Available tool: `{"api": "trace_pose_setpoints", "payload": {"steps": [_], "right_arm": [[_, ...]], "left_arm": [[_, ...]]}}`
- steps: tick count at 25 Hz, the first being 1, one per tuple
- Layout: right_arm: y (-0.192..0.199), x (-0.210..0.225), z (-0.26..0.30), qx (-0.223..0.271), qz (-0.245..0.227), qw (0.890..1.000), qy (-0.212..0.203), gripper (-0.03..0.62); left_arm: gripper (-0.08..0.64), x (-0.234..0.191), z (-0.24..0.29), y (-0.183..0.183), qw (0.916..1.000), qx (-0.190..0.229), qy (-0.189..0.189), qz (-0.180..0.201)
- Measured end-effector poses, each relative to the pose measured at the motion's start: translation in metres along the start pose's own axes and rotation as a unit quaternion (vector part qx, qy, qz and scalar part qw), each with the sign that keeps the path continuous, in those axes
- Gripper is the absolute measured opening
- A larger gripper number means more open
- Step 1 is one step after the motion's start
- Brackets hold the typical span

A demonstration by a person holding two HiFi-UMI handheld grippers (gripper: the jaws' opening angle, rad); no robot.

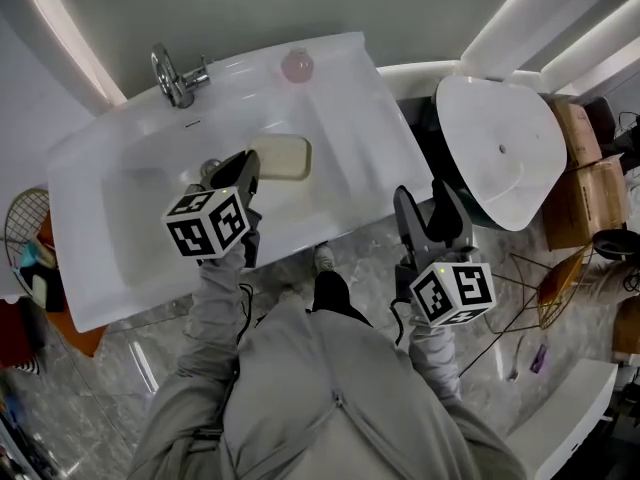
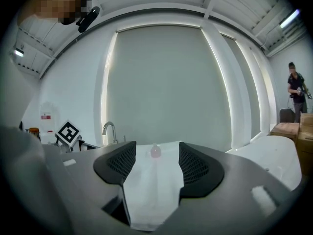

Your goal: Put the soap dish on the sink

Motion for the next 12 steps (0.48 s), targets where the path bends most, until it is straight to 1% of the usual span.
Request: {"api": "trace_pose_setpoints", "payload": {"steps": [7, 12], "right_arm": [[-0.004, 0.03, 0.029, -0.008, -0.001, 1.0, 0.001, 0.261], [0.002, 0.055, 0.039, -0.017, 0.002, 1.0, 0.007, 0.261]], "left_arm": [[0.084, -0.006, 0.066, 0.012, 0.9991, -0.037, -0.02, 0.0], [0.084, -0.008, 0.106, 0.031, 0.9967, -0.073, -0.033, -0.008]]}}
Point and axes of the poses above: the fingertips, and each gripper's own axes: z forward along the fingers, x to its right, y out of its underside, the point moved 1 cm from there along -z, backward along the fingers, and after that the axes turned 2 degrees about -y, right-handed, at the moved point
